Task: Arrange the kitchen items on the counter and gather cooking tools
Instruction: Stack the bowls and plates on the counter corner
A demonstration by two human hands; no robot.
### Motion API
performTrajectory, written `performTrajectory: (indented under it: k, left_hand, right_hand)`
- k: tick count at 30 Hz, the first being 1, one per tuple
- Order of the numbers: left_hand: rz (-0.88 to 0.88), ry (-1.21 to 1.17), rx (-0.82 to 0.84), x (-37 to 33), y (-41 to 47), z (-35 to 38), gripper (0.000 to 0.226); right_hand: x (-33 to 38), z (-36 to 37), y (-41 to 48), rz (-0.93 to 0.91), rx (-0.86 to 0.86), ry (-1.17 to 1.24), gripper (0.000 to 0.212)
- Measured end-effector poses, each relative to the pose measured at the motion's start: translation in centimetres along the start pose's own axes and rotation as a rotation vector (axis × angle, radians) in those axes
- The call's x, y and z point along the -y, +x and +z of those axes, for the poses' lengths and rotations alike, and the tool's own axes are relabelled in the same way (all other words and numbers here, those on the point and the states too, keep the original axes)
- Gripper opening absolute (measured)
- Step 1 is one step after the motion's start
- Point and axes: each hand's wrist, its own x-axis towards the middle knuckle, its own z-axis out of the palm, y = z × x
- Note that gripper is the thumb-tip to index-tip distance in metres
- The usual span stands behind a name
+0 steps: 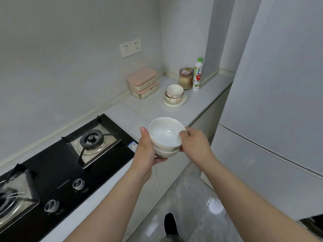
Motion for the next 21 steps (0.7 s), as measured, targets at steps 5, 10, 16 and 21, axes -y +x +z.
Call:
performTrajectory:
  k: [5,10,16,21]
  left_hand:
    - [-0.012,0.077,0.101,-3.2,9.6,3.0,0.058]
    - [-0.060,0.163,0.197,-6.7,17.5,6.0,0.057]
    - [-0.059,0.194,0.224,-10.6,25.4,9.5,0.056]
    - [-0.009,0.295,0.162,-12.1,33.5,13.5,0.034]
  right_hand:
    - [0.6,0.0,9.4,0.091,-0.046,0.027,0.040]
    - [0.4,-0.4,17.1,0.210,-0.110,0.096,0.043]
    - [0.8,-0.7,25.8,0.255,-0.154,0.134,0.047]
    - [0.9,-1.0,35.1,0.277,-0.146,0.157,0.034]
